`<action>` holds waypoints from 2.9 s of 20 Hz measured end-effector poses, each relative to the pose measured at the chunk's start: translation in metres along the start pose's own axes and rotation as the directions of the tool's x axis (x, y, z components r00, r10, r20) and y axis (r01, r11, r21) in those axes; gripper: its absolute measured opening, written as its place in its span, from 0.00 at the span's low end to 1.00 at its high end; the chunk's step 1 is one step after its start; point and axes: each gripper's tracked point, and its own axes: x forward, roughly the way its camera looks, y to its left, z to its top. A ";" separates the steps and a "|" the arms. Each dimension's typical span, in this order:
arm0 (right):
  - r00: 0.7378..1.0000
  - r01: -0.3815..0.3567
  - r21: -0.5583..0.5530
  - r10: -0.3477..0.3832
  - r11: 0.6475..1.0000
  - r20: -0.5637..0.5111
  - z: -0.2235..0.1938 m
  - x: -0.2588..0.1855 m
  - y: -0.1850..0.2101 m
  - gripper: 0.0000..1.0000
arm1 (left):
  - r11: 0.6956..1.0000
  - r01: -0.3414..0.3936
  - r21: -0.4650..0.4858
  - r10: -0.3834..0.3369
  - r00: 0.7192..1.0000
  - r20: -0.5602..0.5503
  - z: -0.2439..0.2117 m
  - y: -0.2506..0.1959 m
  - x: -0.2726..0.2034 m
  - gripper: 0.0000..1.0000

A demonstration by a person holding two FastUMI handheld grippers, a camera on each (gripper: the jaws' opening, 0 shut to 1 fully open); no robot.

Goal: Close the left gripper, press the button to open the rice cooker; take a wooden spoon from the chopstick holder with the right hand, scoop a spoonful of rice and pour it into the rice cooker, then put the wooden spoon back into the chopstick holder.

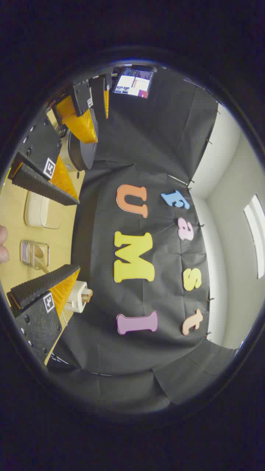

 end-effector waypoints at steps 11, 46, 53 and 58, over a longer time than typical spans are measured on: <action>0.999 0.031 0.016 -0.031 0.999 -0.009 -0.003 0.006 0.000 0.96 | 1.000 0.003 -0.015 -0.004 0.999 -0.033 -0.008 0.001 0.002 0.98; 0.999 -0.002 0.116 0.006 0.993 -0.032 -0.035 0.022 -0.069 0.95 | 0.987 -0.157 0.032 0.160 0.942 -0.295 -0.041 0.083 0.006 0.98; 0.999 -0.031 0.145 0.037 0.989 -0.038 -0.046 0.022 -0.080 0.95 | 0.987 -0.157 0.028 0.152 0.868 -0.474 -0.047 0.115 0.027 0.71; 0.998 -0.046 0.137 0.050 0.990 -0.026 -0.042 0.023 -0.080 0.95 | 0.984 -0.164 -0.077 0.083 0.785 -0.614 -0.057 0.118 0.044 0.32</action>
